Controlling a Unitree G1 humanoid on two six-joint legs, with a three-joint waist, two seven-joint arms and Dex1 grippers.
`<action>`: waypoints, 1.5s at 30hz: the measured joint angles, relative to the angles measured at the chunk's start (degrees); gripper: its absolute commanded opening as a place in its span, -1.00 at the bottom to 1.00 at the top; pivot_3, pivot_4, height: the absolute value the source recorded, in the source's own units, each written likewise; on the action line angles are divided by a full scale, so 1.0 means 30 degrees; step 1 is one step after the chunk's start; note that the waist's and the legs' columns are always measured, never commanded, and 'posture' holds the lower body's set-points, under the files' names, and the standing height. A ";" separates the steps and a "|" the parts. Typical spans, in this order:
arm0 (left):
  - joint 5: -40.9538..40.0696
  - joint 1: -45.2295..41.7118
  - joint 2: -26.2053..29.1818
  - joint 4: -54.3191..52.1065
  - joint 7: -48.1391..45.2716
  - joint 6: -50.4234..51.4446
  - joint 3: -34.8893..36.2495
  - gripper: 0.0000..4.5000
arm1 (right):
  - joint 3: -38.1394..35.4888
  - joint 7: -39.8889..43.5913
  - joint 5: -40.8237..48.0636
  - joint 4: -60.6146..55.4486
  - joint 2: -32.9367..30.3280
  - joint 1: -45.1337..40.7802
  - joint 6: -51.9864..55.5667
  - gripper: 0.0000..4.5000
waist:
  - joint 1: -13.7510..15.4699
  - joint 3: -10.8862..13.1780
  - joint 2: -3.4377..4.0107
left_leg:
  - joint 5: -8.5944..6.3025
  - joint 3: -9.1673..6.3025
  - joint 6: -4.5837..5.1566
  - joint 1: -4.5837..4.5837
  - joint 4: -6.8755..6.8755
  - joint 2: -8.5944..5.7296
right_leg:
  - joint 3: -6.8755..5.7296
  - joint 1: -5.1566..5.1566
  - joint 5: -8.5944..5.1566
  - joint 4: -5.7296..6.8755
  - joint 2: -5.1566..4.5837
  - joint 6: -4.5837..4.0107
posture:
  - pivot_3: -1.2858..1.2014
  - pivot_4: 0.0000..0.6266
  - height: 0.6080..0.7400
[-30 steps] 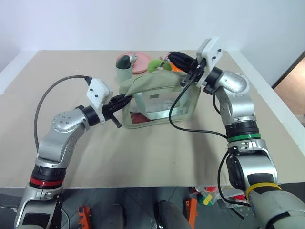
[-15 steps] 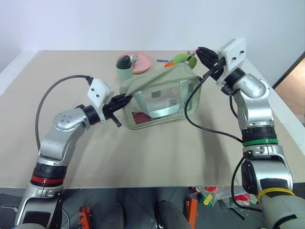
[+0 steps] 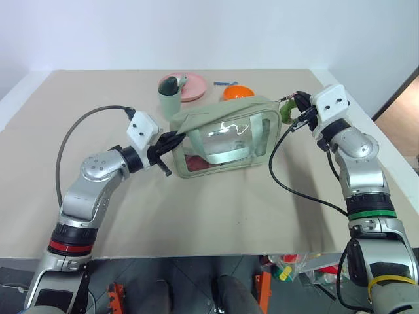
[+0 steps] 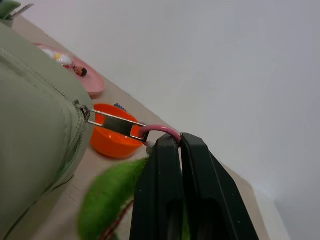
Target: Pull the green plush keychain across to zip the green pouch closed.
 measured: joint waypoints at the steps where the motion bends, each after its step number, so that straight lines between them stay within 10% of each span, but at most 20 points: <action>1: 0.0016 0.0000 0.0000 0.0005 0.0002 -0.0014 -0.0003 -1.00 | 0.0019 -0.0101 -0.0168 -0.0078 0.0000 0.0270 0.0125 -0.96 | 0.0002 0.0000 0.0000 | 0.0000 0.0006 0.0000 0.0000 0.0000 -0.0003 | 0.0005 -0.0001 0.0000 0.0000 -0.0003 0.0000 | 0.03 -0.52 1.00; 24: 0.0442 -0.0029 0.0012 0.0279 0.0363 -0.0167 0.0024 -1.00 | 0.0482 -0.0485 -0.0650 -0.1710 0.1905 0.3151 0.2810 -0.96 | -0.0220 -0.0003 0.0002 | 0.0012 0.0035 0.0008 0.0062 0.0013 0.0013 | 0.0050 0.0021 0.0031 0.0014 0.0029 0.0026 | 0.03 -0.52 1.00; 25: 0.0441 -0.0029 0.0011 0.0353 0.0363 -0.0229 0.0040 -1.00 | 0.0458 -0.0121 -0.0273 -0.1988 0.2098 0.3235 0.3101 -0.71 | -0.0222 -0.0003 0.0002 | 0.0013 0.0035 0.0008 0.0062 0.0013 0.0013 | 0.0050 0.0021 0.0031 0.0014 0.0029 0.0026 | 0.03 -0.52 1.00; 36: -0.0156 -0.0283 0.0046 0.0678 -0.0201 0.0179 0.0736 0.65 | -0.0548 0.2607 0.2531 -0.3076 0.1970 0.3324 0.4121 0.94 | -0.0191 -0.0001 0.0002 | 0.0013 0.0026 0.0008 0.0028 0.0026 0.0000 | 0.0032 0.0019 0.0029 0.0007 0.0012 0.0044 | 0.03 -0.52 1.00; 38: -0.0166 -0.0588 0.0285 0.0779 -0.0478 0.0179 0.0747 0.97 | -0.0909 0.3315 0.2932 -0.3404 0.1171 0.3160 0.4239 1.00 | -0.0183 -0.0001 0.0003 | 0.0012 0.0026 0.0008 0.0028 0.0026 -0.0002 | 0.0033 0.0019 0.0028 0.0007 0.0012 0.0044 | 0.03 -0.52 1.00; 45: -0.0628 -0.1186 0.0648 0.0777 -0.1003 0.0636 0.1010 0.99 | -0.1711 0.4829 0.3662 -0.4765 -0.0706 0.3285 0.4794 1.00 | -0.0174 -0.0001 0.0002 | 0.0012 0.0025 0.0009 0.0028 0.0023 0.0000 | 0.0032 0.0019 0.0023 0.0002 0.0012 0.0052 | 0.03 -0.52 1.00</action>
